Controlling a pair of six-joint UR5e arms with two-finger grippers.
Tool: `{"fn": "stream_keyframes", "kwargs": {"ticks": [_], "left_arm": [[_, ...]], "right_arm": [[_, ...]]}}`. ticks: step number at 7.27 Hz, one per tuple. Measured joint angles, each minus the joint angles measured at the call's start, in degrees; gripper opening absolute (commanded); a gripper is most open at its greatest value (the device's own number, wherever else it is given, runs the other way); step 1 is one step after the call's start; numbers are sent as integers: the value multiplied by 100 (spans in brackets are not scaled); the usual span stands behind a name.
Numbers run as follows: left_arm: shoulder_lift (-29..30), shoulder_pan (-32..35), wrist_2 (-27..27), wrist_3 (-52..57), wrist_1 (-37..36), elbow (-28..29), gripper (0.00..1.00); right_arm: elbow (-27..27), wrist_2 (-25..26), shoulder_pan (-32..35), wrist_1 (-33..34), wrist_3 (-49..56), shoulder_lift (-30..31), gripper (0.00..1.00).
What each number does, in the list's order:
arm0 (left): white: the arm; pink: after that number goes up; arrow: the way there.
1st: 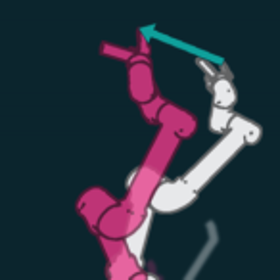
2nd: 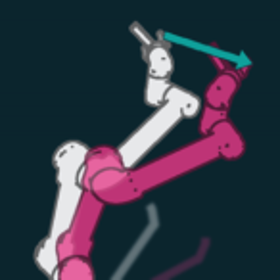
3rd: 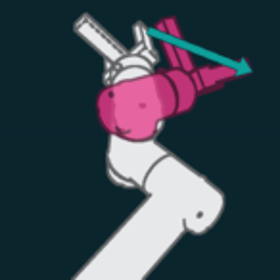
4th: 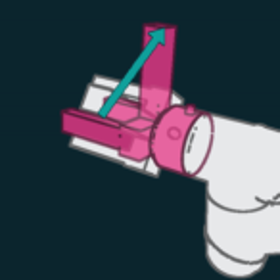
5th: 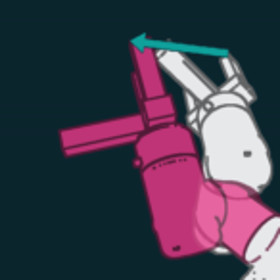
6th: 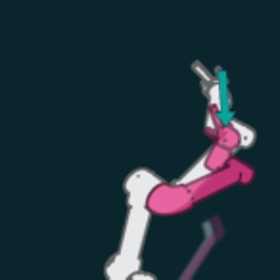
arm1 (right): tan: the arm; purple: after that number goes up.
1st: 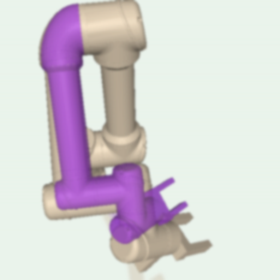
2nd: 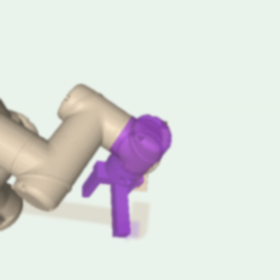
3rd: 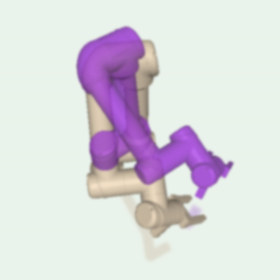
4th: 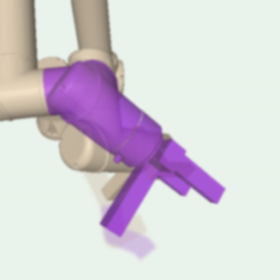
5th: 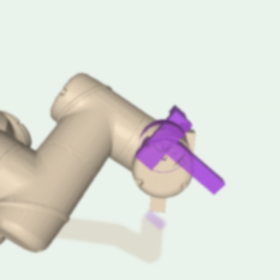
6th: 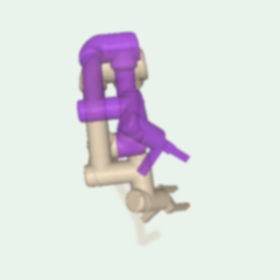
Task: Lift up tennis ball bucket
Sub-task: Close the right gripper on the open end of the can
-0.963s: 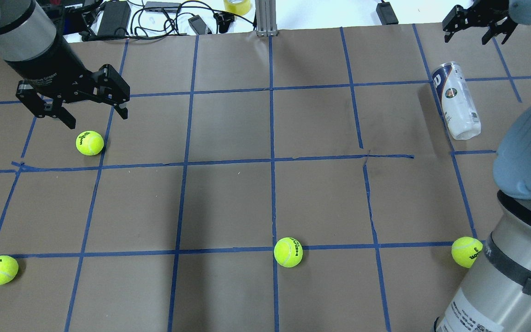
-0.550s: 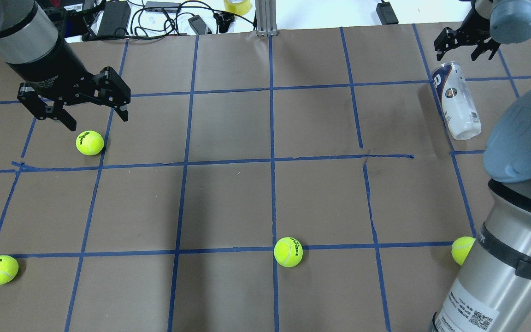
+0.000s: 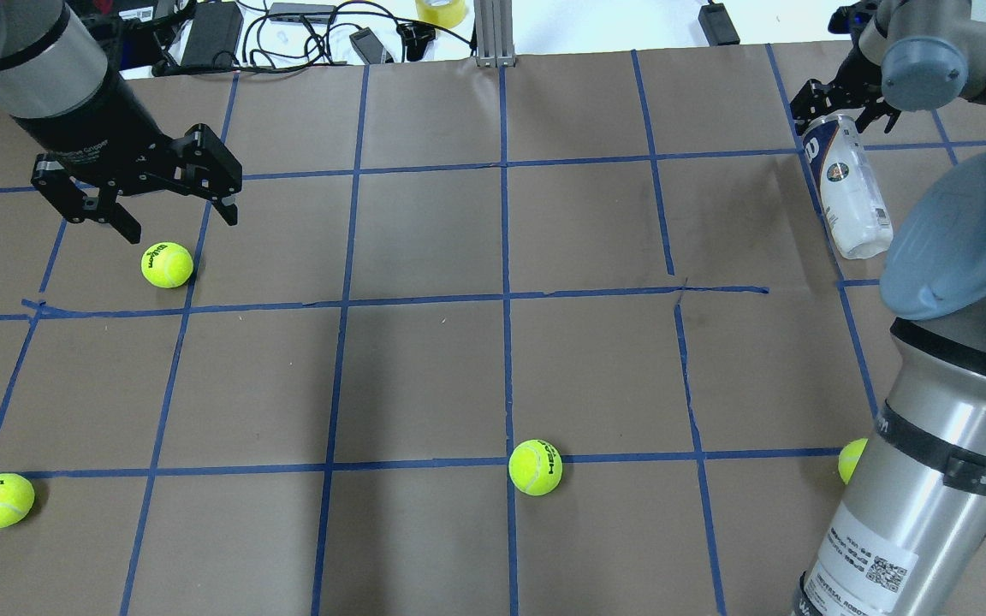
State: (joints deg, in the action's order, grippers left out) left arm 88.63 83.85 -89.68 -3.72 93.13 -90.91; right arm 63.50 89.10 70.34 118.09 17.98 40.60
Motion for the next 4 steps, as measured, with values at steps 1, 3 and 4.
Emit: {"fn": "stream_keyframes", "kwargs": {"ticks": [1,3,4], "left_arm": [[0,0,-1,-15,4,-8,100],[23,0,-7,-16,6,-63,100],[22,-7,-20,-10,8,-100,100]], "right_arm": [[-2,-2,2,20,5,-66,98],[-1,12,5,-8,23,-89,90],[3,37,5,-22,49,-81,85]]}}
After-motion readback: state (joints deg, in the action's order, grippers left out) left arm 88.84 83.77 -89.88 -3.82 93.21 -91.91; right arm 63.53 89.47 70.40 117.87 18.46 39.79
